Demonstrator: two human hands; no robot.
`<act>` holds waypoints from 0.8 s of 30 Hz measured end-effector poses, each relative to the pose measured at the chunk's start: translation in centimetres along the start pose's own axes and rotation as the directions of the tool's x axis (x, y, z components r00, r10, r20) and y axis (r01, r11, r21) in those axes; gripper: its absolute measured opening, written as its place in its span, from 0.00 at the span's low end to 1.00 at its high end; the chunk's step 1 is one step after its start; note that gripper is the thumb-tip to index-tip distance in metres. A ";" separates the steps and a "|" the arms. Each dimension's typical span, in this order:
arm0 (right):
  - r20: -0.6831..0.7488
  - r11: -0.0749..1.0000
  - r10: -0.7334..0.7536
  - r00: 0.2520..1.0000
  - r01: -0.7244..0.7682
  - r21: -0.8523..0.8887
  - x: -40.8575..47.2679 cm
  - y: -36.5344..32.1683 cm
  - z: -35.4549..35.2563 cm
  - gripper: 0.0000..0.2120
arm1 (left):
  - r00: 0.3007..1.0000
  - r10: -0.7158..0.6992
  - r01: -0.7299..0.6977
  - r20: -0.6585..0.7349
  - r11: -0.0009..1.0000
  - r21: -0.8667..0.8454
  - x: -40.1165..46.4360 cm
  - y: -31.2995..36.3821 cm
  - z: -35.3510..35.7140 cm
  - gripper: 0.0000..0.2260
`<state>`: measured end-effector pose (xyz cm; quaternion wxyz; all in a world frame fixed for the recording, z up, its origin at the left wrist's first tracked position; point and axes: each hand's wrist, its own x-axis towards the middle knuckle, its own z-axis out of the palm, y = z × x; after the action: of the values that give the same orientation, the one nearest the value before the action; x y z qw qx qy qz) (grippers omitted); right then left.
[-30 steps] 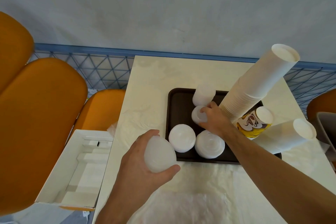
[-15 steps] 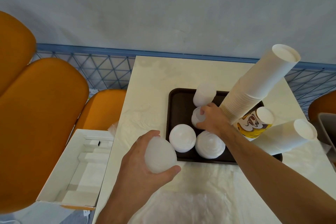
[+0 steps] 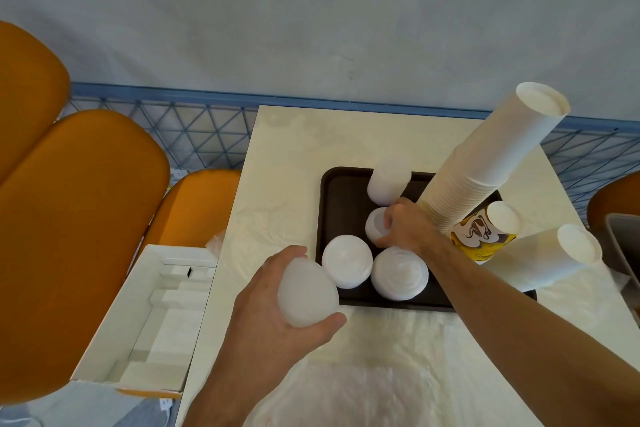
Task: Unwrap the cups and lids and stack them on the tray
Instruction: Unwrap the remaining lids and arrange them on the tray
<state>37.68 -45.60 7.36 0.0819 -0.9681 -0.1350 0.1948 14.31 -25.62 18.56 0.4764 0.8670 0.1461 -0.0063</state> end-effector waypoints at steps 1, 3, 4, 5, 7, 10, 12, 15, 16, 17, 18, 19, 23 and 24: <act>0.008 1.000 -0.002 1.000 0.002 0.015 -0.2 0.0 -0.4 0.19 | 1.000 0.000 0.000 0.000 1.000 0.001 0.0 0.0 0.1 0.35; -0.004 0.999 -0.025 1.000 0.025 0.042 -0.7 -0.4 -1.9 0.20 | 1.000 -0.001 0.001 -0.008 1.000 -0.012 0.0 0.0 0.1 0.36; -0.041 0.995 -0.050 0.998 0.053 0.081 -1.3 -0.9 -2.9 0.18 | 1.000 -0.005 0.004 -0.012 1.000 -0.022 0.0 0.1 0.1 0.36; -0.082 0.984 -0.068 0.994 0.080 0.158 -2.3 -1.6 -4.1 0.14 | 1.000 -0.012 0.012 -0.014 0.999 -0.031 0.0 0.2 0.2 0.38; -0.119 0.912 -0.097 0.988 0.137 0.387 -5.4 -3.7 -6.3 0.07 | 0.999 -0.033 0.033 -0.014 0.999 -0.044 0.0 0.4 0.3 0.39; 0.003 0.685 -0.261 0.965 0.183 0.705 -11.3 -6.8 -8.4 0.04 | 0.999 -0.047 0.047 0.002 0.997 -0.065 0.1 1.2 0.7 0.41; 0.042 0.642 -0.331 0.943 0.192 0.742 -13.9 -7.9 -8.3 0.04 | 0.998 -0.061 0.063 0.024 0.996 -0.056 0.1 1.9 0.9 0.39; -0.001 0.679 -0.249 0.969 0.175 0.713 -15.6 -8.4 -7.0 0.04 | 0.997 -0.063 0.065 0.042 0.997 -0.034 0.3 2.6 1.1 0.37; -0.017 0.672 -0.208 0.978 0.156 0.724 -15.9 -8.4 -6.5 0.04 | 0.997 -0.059 0.060 0.039 0.998 -0.035 0.2 2.7 1.2 0.37; -0.037 0.668 -0.171 0.985 0.143 0.730 -16.3 -8.3 -6.2 0.03 | 0.998 -0.054 0.055 0.040 0.998 -0.035 0.2 2.8 1.3 0.37; -0.062 0.672 -0.141 0.988 0.142 0.726 -16.6 -8.3 -6.0 0.02 | 0.998 -0.050 0.051 0.045 0.998 -0.028 0.1 2.8 1.5 0.38; -0.091 0.686 -0.124 0.988 0.152 0.711 -17.0 -8.3 -5.8 0.02 | 0.997 -0.048 0.049 0.056 0.999 -0.018 0.0 2.8 1.6 0.38; -0.196 0.759 -0.116 0.974 0.214 0.616 -18.1 -8.1 -5.4 0.02 | 0.996 -0.029 0.029 0.086 1.000 0.000 -0.3 3.0 2.2 0.39; -0.203 0.781 -0.121 0.972 0.219 0.585 -18.3 -8.2 -5.4 0.01 | 0.996 -0.022 0.022 0.089 1.000 0.004 -0.4 3.1 2.3 0.39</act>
<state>21.70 -43.72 20.46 0.4134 -0.8872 -0.1461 0.1437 15.03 -29.13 19.92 0.4810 0.8649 0.1343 -0.0503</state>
